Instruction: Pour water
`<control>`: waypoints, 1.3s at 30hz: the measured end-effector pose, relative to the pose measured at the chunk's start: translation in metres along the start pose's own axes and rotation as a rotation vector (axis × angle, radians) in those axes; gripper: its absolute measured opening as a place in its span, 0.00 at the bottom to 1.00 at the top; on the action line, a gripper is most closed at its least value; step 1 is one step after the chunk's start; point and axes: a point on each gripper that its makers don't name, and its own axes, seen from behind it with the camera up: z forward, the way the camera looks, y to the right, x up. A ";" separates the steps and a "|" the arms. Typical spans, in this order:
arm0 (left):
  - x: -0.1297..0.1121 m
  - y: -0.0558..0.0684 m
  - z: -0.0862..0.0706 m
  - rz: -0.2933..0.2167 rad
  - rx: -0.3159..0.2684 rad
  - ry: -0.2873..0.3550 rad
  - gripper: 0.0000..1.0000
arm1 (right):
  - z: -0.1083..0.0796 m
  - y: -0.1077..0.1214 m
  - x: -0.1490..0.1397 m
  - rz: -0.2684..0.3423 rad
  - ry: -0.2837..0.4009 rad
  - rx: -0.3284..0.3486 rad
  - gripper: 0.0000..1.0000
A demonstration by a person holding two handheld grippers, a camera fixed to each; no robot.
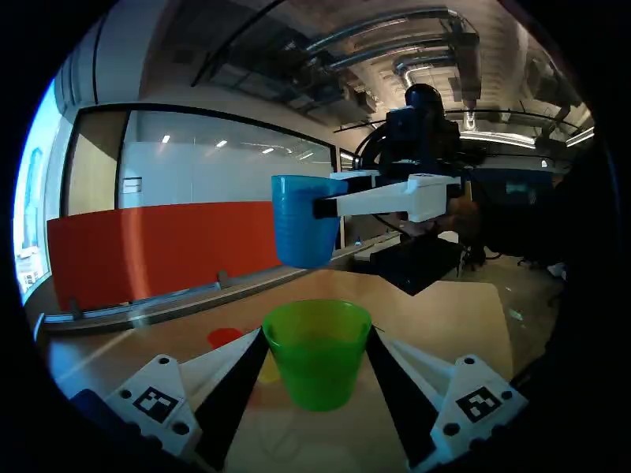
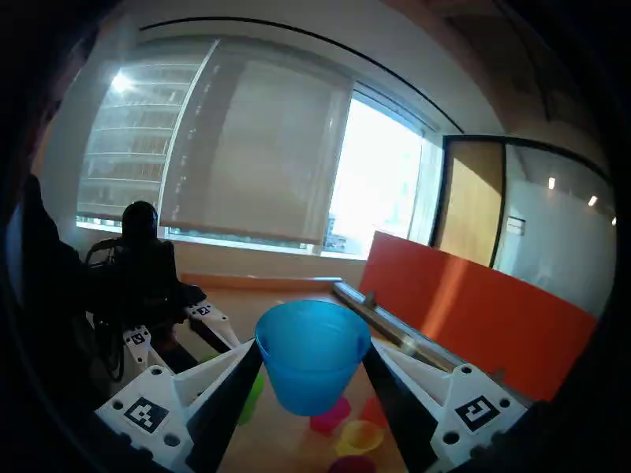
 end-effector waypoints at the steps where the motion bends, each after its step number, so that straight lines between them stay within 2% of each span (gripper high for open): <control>1: 0.000 0.000 0.000 -0.001 0.000 -0.001 0.86 | 0.000 0.001 -0.001 0.009 -0.003 0.000 0.91; 5: -0.003 0.000 -0.001 -0.003 -0.001 -0.011 0.86 | 0.000 0.002 -0.003 0.024 -0.011 0.001 0.90; 9: -0.006 -0.001 -0.001 0.002 -0.001 -0.022 0.86 | 0.000 0.004 -0.007 0.014 -0.026 -0.002 0.91; 14: -0.010 0.000 -0.002 0.000 -0.005 -0.037 0.86 | 0.000 0.006 -0.019 -0.011 -0.062 -0.009 0.91; 26: -0.027 0.000 -0.001 0.005 -0.017 -0.099 0.86 | -0.004 0.006 -0.046 -0.001 -0.137 -0.004 0.91; 39: -0.051 -0.010 0.003 -0.001 -0.001 -0.167 0.87 | -0.004 0.003 -0.082 0.026 -0.196 0.007 0.91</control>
